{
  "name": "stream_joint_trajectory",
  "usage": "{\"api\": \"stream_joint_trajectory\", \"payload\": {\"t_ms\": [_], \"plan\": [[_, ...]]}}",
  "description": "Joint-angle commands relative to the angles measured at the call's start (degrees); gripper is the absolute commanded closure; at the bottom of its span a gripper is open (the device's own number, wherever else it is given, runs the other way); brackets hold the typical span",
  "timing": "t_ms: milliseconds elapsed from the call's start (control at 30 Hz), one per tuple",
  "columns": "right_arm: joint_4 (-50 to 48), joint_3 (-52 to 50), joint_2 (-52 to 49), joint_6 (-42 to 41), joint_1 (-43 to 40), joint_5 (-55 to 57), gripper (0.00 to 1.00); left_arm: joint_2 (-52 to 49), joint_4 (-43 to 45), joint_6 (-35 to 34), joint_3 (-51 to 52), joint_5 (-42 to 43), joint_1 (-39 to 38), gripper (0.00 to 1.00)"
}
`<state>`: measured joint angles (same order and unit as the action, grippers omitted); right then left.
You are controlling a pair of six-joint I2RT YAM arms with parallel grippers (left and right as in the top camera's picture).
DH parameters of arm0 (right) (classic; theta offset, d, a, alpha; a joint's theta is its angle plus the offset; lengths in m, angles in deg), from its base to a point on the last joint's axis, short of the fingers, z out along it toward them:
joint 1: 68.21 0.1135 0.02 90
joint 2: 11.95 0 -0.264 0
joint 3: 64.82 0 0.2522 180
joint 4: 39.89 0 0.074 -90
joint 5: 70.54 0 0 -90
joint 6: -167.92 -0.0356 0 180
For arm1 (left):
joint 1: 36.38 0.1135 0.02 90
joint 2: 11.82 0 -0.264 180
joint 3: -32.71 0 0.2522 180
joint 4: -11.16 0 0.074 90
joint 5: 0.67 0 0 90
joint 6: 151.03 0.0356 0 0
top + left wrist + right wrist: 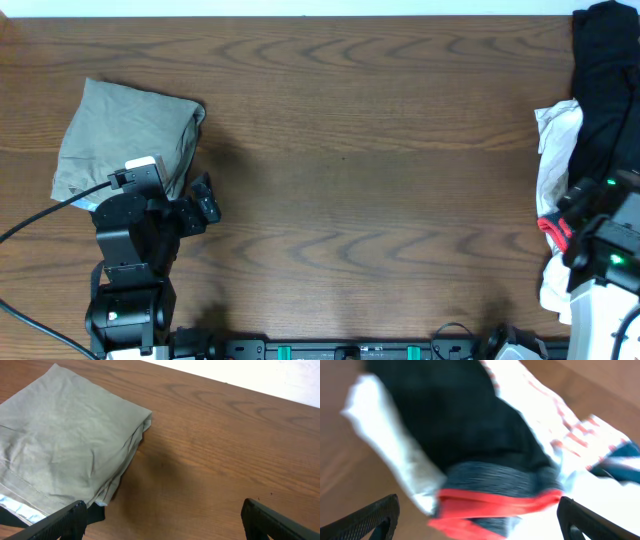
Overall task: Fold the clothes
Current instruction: 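Reach the right gripper into the right pile and grasp the black leggings waistband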
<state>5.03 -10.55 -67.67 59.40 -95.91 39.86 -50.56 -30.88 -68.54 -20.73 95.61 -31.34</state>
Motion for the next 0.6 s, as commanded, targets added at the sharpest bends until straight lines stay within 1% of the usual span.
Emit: {"api": "stream_joint_trajectory", "payload": {"t_ms": [0, 100, 233, 300, 433, 567], "plan": [[1.75, 1.09, -2.54, -5.7, -6.14, -0.07, 0.02, 0.2, 0.2, -0.13, -1.2, 0.79, -0.24, 0.02], [2.49, 1.09, -5.35, -7.26, -10.43, -3.61, 0.01, 0.2, 0.52, -0.13, -1.2, 0.79, -0.24, 0.02], [2.03, 1.09, -8.94, -7.69, -14.08, -7.52, 0.03, 0.2, 0.72, -0.13, -1.2, 0.76, -0.24, 0.02], [1.99, 1.09, -10.73, -8.24, -14.75, -8.28, 0.04, 0.2, 0.72, -0.13, -1.2, 0.79, -0.24, 0.02], [1.27, 1.05, -14.58, -10.19, -14.88, -9.16, 0.04, 0.2, 0.68, -0.13, -1.2, 0.79, -0.24, 0.02], [-1.86, 1.05, -18.01, -10.12, -14.86, -15.08, 0.04, 0.2, 0.7, -0.13, -1.2, 0.79, -0.24, 0.02]]}}
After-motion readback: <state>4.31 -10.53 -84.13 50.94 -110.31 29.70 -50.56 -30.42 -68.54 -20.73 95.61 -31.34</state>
